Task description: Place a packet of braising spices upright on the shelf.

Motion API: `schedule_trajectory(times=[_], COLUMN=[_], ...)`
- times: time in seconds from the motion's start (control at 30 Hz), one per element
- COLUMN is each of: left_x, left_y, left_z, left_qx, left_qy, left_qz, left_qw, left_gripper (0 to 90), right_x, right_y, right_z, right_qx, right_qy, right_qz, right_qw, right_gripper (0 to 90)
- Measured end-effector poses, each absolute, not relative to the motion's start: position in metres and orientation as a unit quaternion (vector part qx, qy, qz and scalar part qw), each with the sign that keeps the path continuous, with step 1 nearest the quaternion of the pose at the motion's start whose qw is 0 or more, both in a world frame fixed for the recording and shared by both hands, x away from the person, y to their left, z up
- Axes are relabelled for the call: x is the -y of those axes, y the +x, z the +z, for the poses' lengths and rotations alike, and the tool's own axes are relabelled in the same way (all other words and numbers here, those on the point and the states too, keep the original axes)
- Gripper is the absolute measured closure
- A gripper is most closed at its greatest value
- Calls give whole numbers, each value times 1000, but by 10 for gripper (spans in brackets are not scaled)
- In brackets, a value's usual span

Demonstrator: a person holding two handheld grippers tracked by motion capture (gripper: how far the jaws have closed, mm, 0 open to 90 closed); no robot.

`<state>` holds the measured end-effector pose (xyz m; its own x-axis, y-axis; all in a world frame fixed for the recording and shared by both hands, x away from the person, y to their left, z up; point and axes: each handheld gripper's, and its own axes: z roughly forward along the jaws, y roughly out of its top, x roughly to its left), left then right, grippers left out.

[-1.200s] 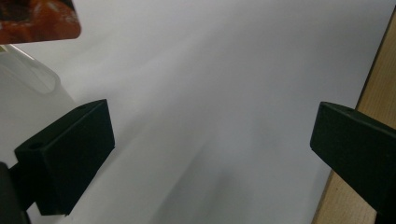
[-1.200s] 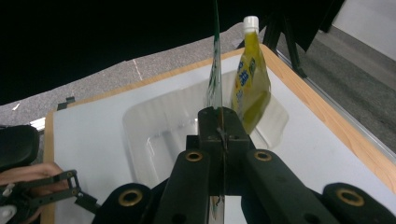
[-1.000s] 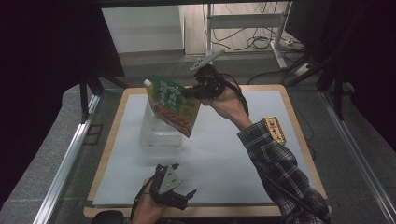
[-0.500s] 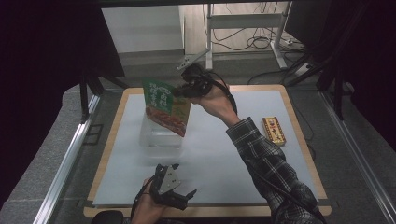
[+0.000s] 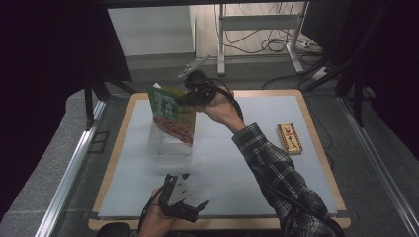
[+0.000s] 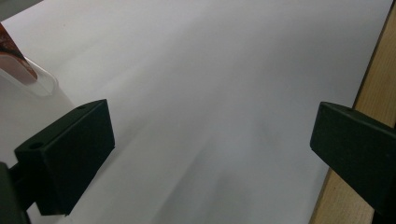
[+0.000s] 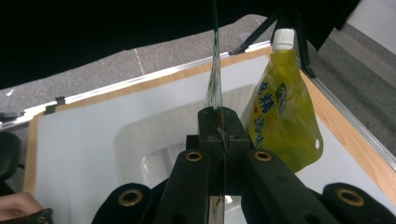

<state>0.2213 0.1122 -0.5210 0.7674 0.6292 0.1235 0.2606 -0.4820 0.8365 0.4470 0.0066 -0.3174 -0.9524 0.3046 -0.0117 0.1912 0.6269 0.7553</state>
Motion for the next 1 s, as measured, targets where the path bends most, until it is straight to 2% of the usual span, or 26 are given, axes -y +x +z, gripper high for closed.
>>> schedule_trajectory(times=[0.5, 0.73, 1.0], left_x=[-112, -111, -111], left_y=[221, 221, 221], left_z=[-521, -521, -522], left_qx=[-264, -262, -262], left_qy=[837, 839, 839], left_qz=[214, 214, 213], left_qw=[429, 426, 427], left_gripper=[0, 0, 0], right_x=[-15, -10, -16], right_y=[462, 467, 460], right_z=[-343, -346, -341], right_qx=[-902, -898, -913], right_qy=[153, 165, 148], right_qz=[399, 405, 378], right_qw=[51, 38, 46], right_gripper=[890, 891, 890])
